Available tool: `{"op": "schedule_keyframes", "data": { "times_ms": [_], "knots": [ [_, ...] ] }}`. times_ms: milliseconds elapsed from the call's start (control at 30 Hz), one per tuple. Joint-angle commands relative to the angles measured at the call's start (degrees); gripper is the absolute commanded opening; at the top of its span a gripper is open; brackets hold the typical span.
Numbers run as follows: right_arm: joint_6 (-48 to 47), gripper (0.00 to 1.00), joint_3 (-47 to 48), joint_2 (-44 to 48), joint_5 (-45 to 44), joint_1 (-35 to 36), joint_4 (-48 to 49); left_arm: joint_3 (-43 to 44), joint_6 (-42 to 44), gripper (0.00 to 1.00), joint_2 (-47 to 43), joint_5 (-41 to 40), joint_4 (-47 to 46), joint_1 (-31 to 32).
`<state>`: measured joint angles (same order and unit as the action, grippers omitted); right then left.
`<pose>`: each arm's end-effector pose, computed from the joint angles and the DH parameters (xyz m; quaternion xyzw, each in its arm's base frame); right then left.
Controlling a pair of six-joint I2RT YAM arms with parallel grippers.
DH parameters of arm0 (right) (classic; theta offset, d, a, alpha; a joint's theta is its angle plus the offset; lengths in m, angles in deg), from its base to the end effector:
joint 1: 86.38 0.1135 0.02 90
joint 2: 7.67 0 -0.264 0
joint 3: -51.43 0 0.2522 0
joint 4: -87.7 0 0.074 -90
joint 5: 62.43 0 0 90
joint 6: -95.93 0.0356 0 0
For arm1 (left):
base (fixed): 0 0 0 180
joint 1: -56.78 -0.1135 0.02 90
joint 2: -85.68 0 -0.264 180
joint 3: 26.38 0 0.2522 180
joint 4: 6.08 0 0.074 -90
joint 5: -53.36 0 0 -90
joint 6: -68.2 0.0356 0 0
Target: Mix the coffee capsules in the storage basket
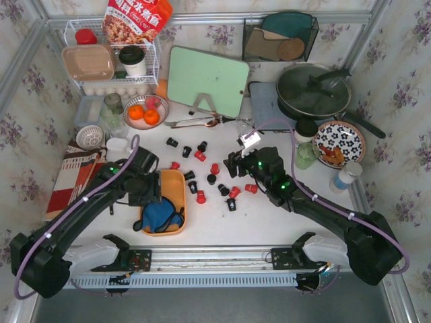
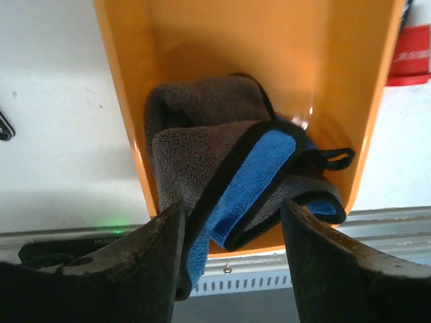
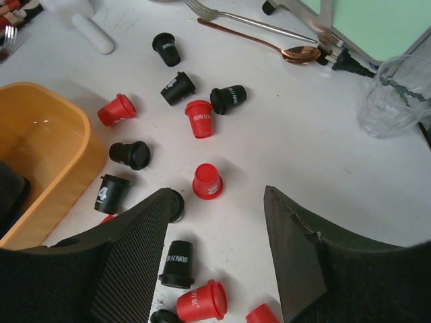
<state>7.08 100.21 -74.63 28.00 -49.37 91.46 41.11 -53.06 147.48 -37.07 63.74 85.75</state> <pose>0.2094 0.1582 0.2505 -0.2455 0.7512 0.2031 0.5781 0.1699 -0.0937 0.2726 -0.0203 0.9744 -0.1091 0.1955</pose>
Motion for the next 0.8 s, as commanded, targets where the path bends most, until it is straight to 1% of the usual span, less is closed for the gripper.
{"op": "schedule_keyframes", "data": {
  "times_ms": [0,33,67,133,200,233,367,433,500,633,767],
  "knots": [
    [2.0,0.64,-1.1,0.0,2.2,0.1,5.7,-0.5,-5.2,0.60,3.4,-3.8,3.4,3.5],
    [2.2,0.64,-1.2,-0.2,2.3,0.2,5.8,-0.4,-5.7,0.57,4.1,-4.6,3.7,4.1],
    [2.5,0.64,-1.3,-0.3,2.5,0.2,5.5,-0.3,-5.8,0.48,4.5,-5.2,3.6,4.6],
    [3.0,0.63,-1.4,-0.2,2.6,0.3,5.4,0.5,-5.9,0.24,4.7,-6.8,3.4,5.9],
    [3.1,0.62,-1.5,-0.1,2.9,0.5,5.7,2.1,-5.8,0.04,3.6,-9.3,2.8,7.8],
    [3.0,0.62,-1.5,-0.1,3.2,0.6,5.7,3.1,-5.5,0.00,2.7,-10.5,2.1,8.7],
    [2.1,0.62,-1.4,0.4,5.3,1.2,5.8,7.9,-2.2,0.00,-1.0,-15.1,-0.4,11.5],
    [1.2,0.63,-1.4,0.7,7.1,1.7,6.3,9.8,0.2,0.00,-3.2,-16.0,-1.9,12.1],
    [0.2,0.64,-1.3,1.2,9.8,2.1,6.8,11.1,3.2,0.00,-4.9,-14.8,-4.9,12.4],
    [-2.0,0.65,-1.4,2.5,16.3,3.2,8.0,13.4,11.2,0.00,-7.4,-7.7,-12.5,12.9],
    [-2.6,0.66,-2.1,3.7,22.6,4.5,12.4,18.1,18.3,0.00,-7.8,-3.2,-17.0,13.8]
  ]
}}
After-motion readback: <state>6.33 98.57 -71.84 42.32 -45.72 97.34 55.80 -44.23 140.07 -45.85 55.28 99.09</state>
